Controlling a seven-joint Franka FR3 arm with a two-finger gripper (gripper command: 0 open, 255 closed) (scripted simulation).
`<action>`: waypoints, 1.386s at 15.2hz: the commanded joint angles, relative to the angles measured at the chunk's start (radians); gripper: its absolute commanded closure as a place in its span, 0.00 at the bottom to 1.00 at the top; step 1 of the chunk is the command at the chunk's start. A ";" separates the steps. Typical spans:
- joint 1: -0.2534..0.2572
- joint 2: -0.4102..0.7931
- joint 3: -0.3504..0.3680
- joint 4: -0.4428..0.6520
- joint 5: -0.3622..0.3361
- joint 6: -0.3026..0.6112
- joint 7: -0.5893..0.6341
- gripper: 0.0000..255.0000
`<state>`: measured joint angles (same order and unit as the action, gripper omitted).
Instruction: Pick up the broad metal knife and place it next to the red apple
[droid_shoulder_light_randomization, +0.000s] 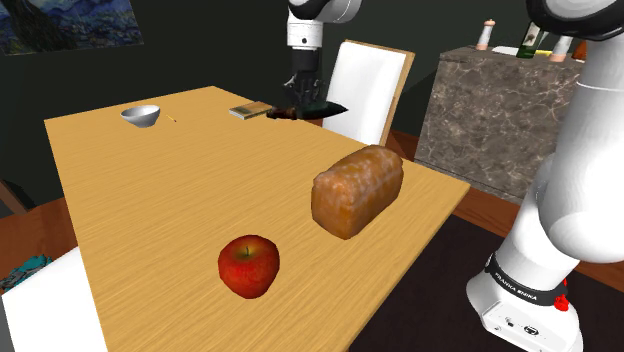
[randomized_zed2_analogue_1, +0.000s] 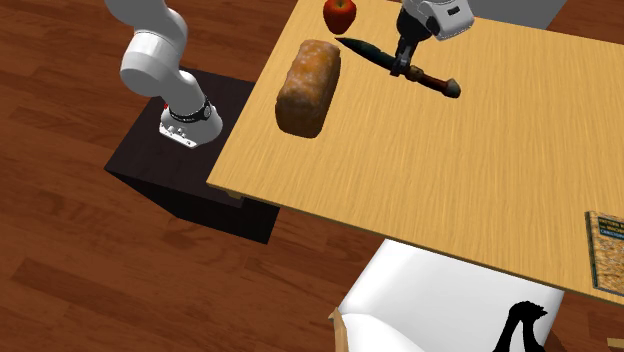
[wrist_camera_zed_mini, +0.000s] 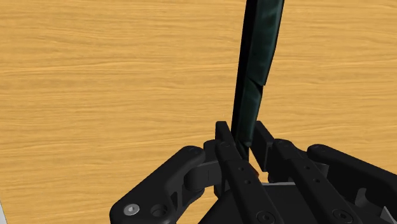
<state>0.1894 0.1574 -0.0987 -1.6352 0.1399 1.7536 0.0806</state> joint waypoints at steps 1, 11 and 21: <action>0.026 0.015 0.019 0.014 0.000 0.007 0.046 1.00; 0.151 0.145 0.100 0.190 -0.011 -0.012 0.258 1.00; 0.254 0.316 0.143 0.401 -0.032 -0.034 0.405 1.00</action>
<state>0.4411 0.4645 0.0439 -1.2349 0.1081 1.7104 0.4836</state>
